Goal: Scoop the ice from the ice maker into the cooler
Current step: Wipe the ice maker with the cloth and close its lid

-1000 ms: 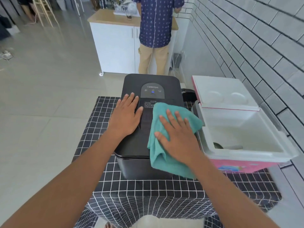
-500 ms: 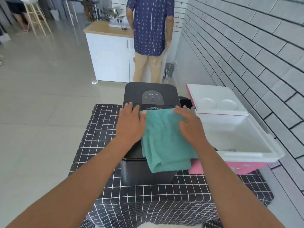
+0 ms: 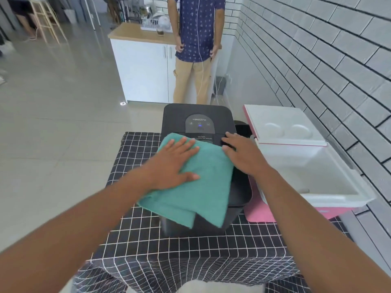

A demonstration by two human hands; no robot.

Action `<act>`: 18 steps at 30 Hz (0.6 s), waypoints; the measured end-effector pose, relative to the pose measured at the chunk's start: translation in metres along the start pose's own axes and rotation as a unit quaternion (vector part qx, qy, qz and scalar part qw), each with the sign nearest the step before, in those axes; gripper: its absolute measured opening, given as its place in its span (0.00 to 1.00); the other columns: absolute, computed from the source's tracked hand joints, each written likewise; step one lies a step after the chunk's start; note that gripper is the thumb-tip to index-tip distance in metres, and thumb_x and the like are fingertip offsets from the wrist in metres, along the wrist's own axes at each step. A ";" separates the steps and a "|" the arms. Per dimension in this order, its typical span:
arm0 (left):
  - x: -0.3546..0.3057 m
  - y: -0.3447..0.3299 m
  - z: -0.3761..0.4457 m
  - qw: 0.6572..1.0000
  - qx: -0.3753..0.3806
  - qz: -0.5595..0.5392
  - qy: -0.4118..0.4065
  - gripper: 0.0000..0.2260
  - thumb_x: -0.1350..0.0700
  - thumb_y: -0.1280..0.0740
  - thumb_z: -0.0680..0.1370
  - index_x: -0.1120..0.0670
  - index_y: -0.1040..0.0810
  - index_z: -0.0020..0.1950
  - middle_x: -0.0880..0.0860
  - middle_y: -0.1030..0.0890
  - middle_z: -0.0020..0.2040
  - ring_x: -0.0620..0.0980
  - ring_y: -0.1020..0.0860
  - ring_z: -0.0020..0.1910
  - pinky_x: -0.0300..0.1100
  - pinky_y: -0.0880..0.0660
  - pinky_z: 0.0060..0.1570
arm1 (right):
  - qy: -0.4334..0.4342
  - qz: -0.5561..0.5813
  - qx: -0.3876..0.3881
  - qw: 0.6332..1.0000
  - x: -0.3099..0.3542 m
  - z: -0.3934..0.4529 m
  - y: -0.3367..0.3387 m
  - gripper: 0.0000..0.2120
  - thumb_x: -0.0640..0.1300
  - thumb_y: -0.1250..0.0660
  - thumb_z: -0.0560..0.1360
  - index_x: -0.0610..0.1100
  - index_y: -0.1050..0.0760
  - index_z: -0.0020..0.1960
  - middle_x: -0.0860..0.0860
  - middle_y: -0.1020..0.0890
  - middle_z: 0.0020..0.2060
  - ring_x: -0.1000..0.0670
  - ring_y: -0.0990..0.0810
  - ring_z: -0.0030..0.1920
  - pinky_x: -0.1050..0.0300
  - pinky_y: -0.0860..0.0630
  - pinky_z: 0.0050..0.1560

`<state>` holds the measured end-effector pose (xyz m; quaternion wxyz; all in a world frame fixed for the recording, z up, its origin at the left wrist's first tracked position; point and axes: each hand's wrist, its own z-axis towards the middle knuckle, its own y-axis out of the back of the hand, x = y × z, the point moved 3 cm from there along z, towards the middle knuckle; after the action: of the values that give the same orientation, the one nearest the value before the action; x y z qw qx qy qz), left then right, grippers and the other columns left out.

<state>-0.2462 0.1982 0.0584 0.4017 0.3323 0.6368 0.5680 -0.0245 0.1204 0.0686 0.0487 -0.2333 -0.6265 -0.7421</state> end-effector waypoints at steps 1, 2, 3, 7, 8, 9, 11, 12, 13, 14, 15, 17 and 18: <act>0.016 0.007 0.000 1.000 0.017 0.020 -0.008 0.35 0.36 0.43 0.79 0.48 0.51 0.81 0.50 0.55 0.81 0.51 0.58 0.80 0.49 0.63 0.76 | -0.002 -0.032 0.002 0.999 0.003 0.003 -0.003 0.21 0.51 0.43 0.80 0.47 0.32 0.71 0.51 0.35 0.74 0.49 0.40 0.74 0.46 0.44 0.74; 0.028 0.013 0.003 0.998 0.033 0.048 0.001 0.32 0.40 0.42 0.81 0.47 0.51 0.81 0.50 0.55 0.81 0.52 0.58 0.80 0.50 0.63 0.76 | -0.011 -0.053 -0.001 0.999 0.005 0.005 -0.007 0.23 0.53 0.45 0.80 0.48 0.34 0.73 0.51 0.38 0.75 0.48 0.42 0.75 0.43 0.45 0.73; 0.036 0.016 0.008 0.996 0.047 0.067 0.025 0.30 0.44 0.42 0.82 0.47 0.50 0.81 0.50 0.55 0.81 0.53 0.57 0.80 0.53 0.61 0.76 | -0.024 -0.063 -0.005 0.998 0.008 0.007 -0.011 0.24 0.54 0.47 0.81 0.48 0.37 0.74 0.51 0.40 0.76 0.48 0.45 0.76 0.42 0.46 0.74; 0.009 0.003 0.022 0.978 -0.030 -0.020 0.208 0.28 0.42 0.51 0.83 0.54 0.46 0.80 0.57 0.51 0.81 0.62 0.53 0.79 0.59 0.52 0.76 | -0.052 -0.114 -0.036 0.991 0.015 0.006 -0.030 0.28 0.58 0.56 0.81 0.48 0.47 0.77 0.51 0.48 0.78 0.47 0.51 0.77 0.42 0.52 0.75; -0.001 -0.002 0.024 0.969 -0.063 -0.036 0.237 0.32 0.38 0.53 0.82 0.56 0.48 0.80 0.59 0.52 0.81 0.63 0.54 0.79 0.60 0.54 0.75 | -0.051 -0.120 -0.042 0.991 0.015 0.007 -0.030 0.29 0.59 0.57 0.81 0.48 0.47 0.77 0.51 0.48 0.78 0.47 0.51 0.77 0.42 0.52 0.75; -0.006 -0.007 0.028 0.964 -0.081 -0.034 0.252 0.36 0.35 0.54 0.80 0.58 0.50 0.80 0.59 0.53 0.81 0.63 0.56 0.79 0.60 0.57 0.75 | -0.053 -0.116 -0.042 0.991 0.014 0.009 -0.031 0.29 0.60 0.58 0.80 0.48 0.47 0.77 0.51 0.48 0.78 0.47 0.51 0.77 0.43 0.53 0.75; 0.002 -0.010 0.040 0.963 -0.088 -0.017 0.253 0.40 0.32 0.53 0.78 0.59 0.53 0.80 0.60 0.55 0.81 0.63 0.57 0.79 0.60 0.59 0.76 | -0.055 -0.107 -0.044 0.992 0.012 0.010 -0.034 0.30 0.60 0.59 0.80 0.47 0.46 0.77 0.51 0.48 0.78 0.47 0.51 0.77 0.43 0.52 0.75; 0.014 -0.009 0.049 0.965 -0.085 -0.008 0.249 0.41 0.31 0.53 0.78 0.59 0.53 0.80 0.60 0.54 0.81 0.62 0.57 0.79 0.59 0.58 0.76 | -0.052 -0.110 -0.049 0.991 0.011 0.010 -0.036 0.30 0.60 0.58 0.80 0.47 0.46 0.77 0.51 0.47 0.77 0.47 0.51 0.77 0.43 0.51 0.75; 0.026 -0.005 0.058 0.967 -0.079 -0.001 0.243 0.41 0.32 0.52 0.78 0.59 0.53 0.80 0.60 0.54 0.81 0.62 0.57 0.79 0.58 0.58 0.76 | -0.047 -0.115 -0.052 0.991 0.011 0.009 -0.036 0.29 0.60 0.58 0.80 0.47 0.46 0.77 0.51 0.47 0.77 0.46 0.51 0.77 0.43 0.51 0.75; 0.038 -0.001 0.067 0.970 -0.073 0.001 0.233 0.40 0.33 0.52 0.79 0.60 0.53 0.80 0.60 0.54 0.81 0.62 0.57 0.79 0.57 0.58 0.76 | -0.044 -0.121 -0.054 0.990 0.011 0.009 -0.037 0.28 0.58 0.57 0.81 0.47 0.46 0.77 0.51 0.47 0.77 0.46 0.51 0.77 0.44 0.50 0.75; 0.048 0.002 0.076 0.973 -0.068 0.003 0.220 0.39 0.34 0.51 0.80 0.60 0.53 0.80 0.60 0.54 0.81 0.62 0.57 0.79 0.56 0.58 0.77 | -0.045 -0.121 -0.055 0.990 0.009 0.009 -0.037 0.27 0.57 0.57 0.81 0.47 0.46 0.77 0.51 0.47 0.77 0.47 0.51 0.77 0.44 0.51 0.75; 0.062 0.008 0.088 0.980 -0.064 0.006 0.189 0.35 0.38 0.50 0.82 0.60 0.53 0.80 0.60 0.54 0.81 0.61 0.57 0.79 0.54 0.58 0.77 | -0.049 -0.112 -0.054 0.991 0.008 0.010 -0.038 0.26 0.56 0.57 0.82 0.48 0.47 0.77 0.52 0.48 0.77 0.48 0.52 0.77 0.45 0.52 0.75; 0.068 0.010 0.093 0.983 -0.061 0.004 0.175 0.34 0.40 0.50 0.83 0.60 0.53 0.80 0.60 0.54 0.81 0.60 0.57 0.79 0.53 0.58 0.77 | -0.049 -0.108 -0.054 0.991 0.007 0.010 -0.038 0.26 0.55 0.57 0.82 0.48 0.47 0.77 0.52 0.48 0.77 0.48 0.52 0.77 0.45 0.53 0.75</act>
<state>-0.1947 0.3015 0.0563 0.3018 0.2051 0.6599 0.6568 -0.0423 0.1395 0.0379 -0.0756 -0.2025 -0.6089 -0.7633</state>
